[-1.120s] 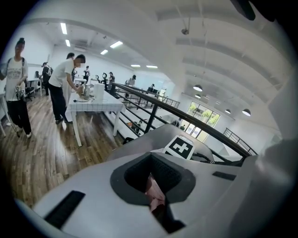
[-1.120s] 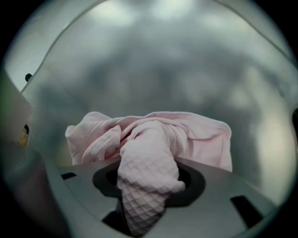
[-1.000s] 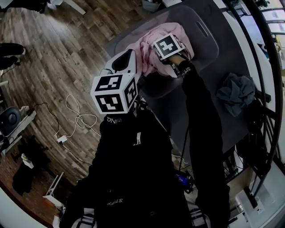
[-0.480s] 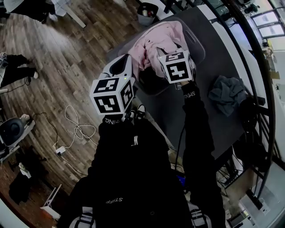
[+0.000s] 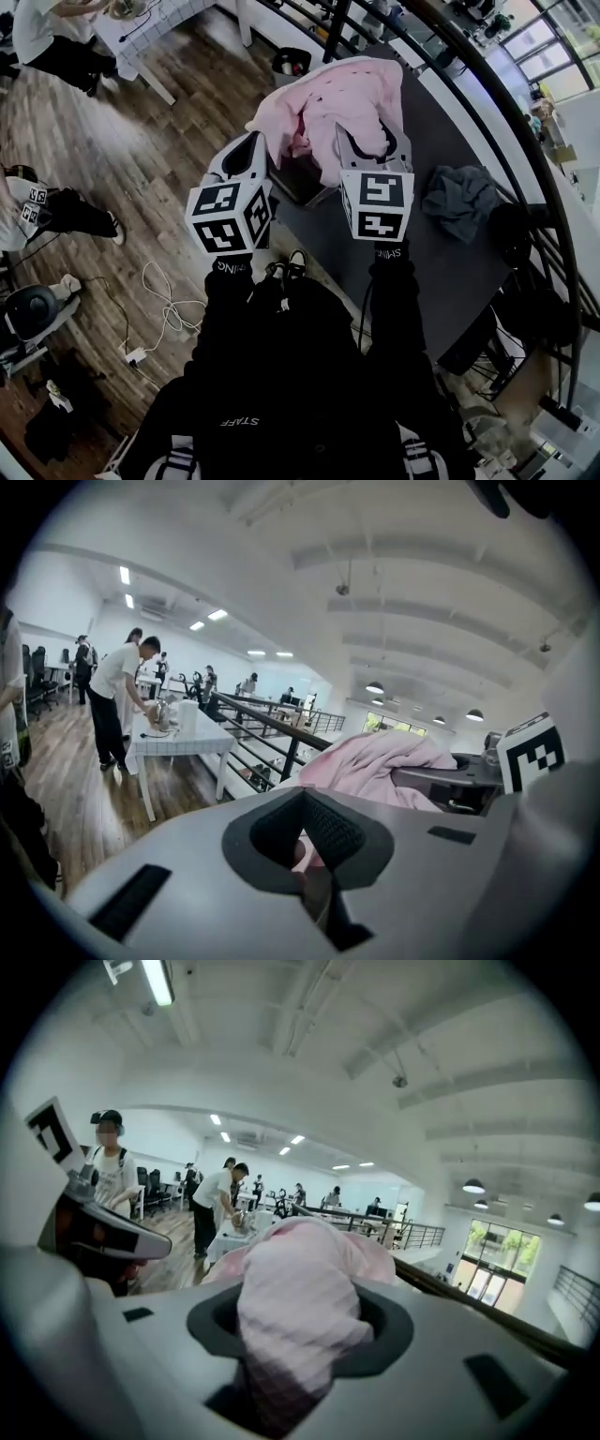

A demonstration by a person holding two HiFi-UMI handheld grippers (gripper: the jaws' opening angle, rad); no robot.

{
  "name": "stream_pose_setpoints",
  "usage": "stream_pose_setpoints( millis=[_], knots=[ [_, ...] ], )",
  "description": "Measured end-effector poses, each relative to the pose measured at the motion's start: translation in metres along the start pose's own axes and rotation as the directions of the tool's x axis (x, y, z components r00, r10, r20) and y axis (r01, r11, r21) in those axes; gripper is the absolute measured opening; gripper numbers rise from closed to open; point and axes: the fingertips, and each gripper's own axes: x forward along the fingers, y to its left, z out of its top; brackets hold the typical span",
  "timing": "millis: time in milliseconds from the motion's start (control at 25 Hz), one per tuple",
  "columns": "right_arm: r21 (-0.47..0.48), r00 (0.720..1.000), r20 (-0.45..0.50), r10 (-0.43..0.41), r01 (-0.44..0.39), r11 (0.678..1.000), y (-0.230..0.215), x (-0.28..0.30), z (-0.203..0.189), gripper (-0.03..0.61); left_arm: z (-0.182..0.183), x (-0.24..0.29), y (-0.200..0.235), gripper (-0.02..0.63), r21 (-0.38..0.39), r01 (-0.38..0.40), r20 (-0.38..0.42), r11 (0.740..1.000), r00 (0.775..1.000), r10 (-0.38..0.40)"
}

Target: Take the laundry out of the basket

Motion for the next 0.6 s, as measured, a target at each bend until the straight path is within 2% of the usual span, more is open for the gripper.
stream_pose_setpoints(
  millis=[240, 600],
  knots=[
    [0.096, 0.978, 0.148, -0.145, 0.131, 0.987, -0.014, -0.061, 0.043, 0.218, 0.038, -0.023, -0.026, 0.002, 0.076, 0.052, 0.097, 0.996, 0.994, -0.06],
    [0.19, 0.913, 0.279, -0.298, 0.251, 0.949, -0.034, -0.137, 0.076, 0.218, 0.082, -0.059, -0.067, 0.002, 0.156, 0.105, 0.204, 0.982, 0.969, -0.136]
  ],
)
